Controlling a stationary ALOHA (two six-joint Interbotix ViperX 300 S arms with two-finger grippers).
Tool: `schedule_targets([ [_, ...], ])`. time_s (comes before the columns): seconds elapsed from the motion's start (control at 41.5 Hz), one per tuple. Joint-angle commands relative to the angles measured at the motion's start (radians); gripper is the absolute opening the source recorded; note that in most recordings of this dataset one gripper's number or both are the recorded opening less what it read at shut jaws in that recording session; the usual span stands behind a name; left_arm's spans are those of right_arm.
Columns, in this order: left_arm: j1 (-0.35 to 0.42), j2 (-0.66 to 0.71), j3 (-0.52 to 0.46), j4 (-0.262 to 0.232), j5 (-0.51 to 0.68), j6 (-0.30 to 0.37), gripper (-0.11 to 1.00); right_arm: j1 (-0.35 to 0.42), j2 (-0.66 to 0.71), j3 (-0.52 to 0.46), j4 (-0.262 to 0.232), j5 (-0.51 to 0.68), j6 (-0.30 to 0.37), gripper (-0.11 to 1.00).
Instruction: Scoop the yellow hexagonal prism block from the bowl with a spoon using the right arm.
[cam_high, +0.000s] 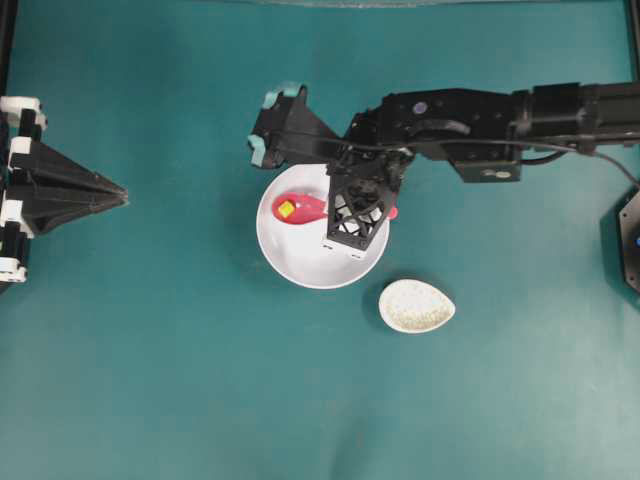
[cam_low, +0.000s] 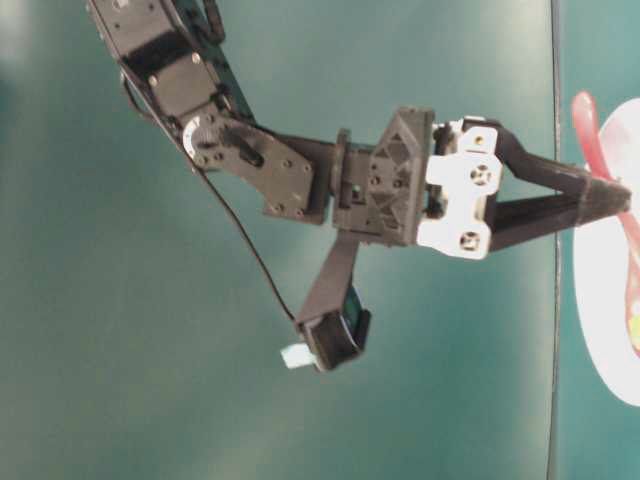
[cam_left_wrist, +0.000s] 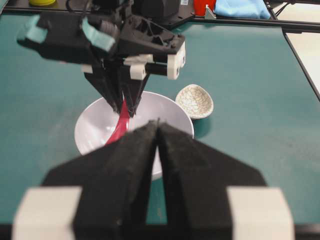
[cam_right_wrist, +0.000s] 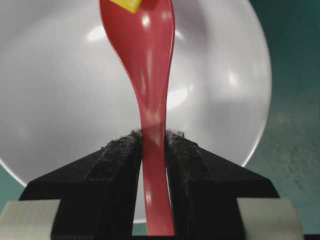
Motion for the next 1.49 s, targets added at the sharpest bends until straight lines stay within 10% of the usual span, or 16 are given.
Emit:
schedule_targets([
  [0.0,0.002,0.006,-0.026,0.003,-0.005,0.000,0.08,0.003,-0.063,0.006,0.003,-0.028,0.011,0.22],
  [1.468,0.002,0.006,-0.028,0.002,-0.012,-0.002,0.08,0.008,-0.367,0.097,-0.002,-0.046,0.040,0.07],
])
